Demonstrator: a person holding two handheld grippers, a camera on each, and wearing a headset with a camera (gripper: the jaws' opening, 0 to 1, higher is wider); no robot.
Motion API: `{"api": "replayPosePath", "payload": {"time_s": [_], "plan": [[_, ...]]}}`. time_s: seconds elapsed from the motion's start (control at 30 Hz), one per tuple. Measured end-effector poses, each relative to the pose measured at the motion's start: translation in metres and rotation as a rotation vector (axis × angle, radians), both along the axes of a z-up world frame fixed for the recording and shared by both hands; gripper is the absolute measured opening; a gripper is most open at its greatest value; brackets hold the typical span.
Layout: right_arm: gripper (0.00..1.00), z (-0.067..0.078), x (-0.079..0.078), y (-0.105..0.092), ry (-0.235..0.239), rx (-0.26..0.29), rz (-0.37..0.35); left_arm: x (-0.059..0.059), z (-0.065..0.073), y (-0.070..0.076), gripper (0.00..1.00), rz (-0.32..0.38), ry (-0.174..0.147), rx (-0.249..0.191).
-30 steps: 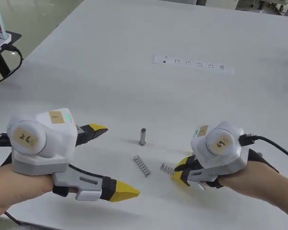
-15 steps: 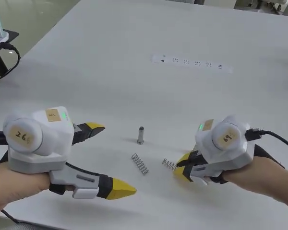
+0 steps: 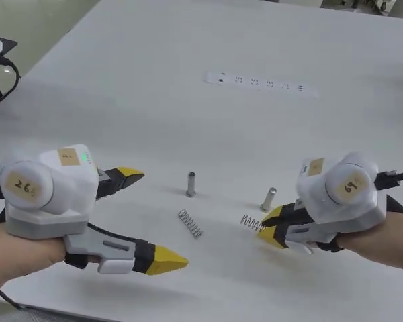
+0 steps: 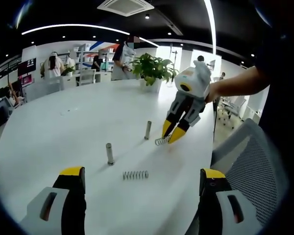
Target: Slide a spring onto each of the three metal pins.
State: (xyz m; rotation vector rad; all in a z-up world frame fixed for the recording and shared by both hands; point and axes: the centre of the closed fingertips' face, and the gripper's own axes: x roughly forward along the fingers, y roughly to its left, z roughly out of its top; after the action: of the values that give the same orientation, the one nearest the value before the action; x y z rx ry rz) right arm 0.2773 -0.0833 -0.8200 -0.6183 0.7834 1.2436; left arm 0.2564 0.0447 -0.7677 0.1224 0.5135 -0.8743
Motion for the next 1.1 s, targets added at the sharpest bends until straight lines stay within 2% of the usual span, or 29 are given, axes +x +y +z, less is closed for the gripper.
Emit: {"api": "replayPosePath", "payload": {"time_s": [0.3,0.67,0.8,0.83,1.1], "plan": [[0.08,0.007,-0.002,-0.007,-0.012,0.002,0.002,-0.004,-0.002,-0.005,0.90,-0.014,0.011,-0.003],[0.08,0.016,-0.006,-0.009,-0.025,0.010,0.024,-0.010,-0.003,-0.014,0.80,-0.050,0.031,-0.023],[0.08,0.017,-0.010,-0.011,-0.031,-0.002,0.047,-0.013,-0.003,-0.021,0.76,-0.081,0.042,-0.036],[0.08,0.017,-0.011,-0.011,-0.030,-0.006,0.053,-0.015,-0.001,-0.026,0.76,-0.097,0.044,-0.057],[0.08,0.020,-0.020,-0.009,-0.030,-0.012,0.096,-0.014,-0.001,-0.042,0.65,-0.147,0.043,-0.061]]}}
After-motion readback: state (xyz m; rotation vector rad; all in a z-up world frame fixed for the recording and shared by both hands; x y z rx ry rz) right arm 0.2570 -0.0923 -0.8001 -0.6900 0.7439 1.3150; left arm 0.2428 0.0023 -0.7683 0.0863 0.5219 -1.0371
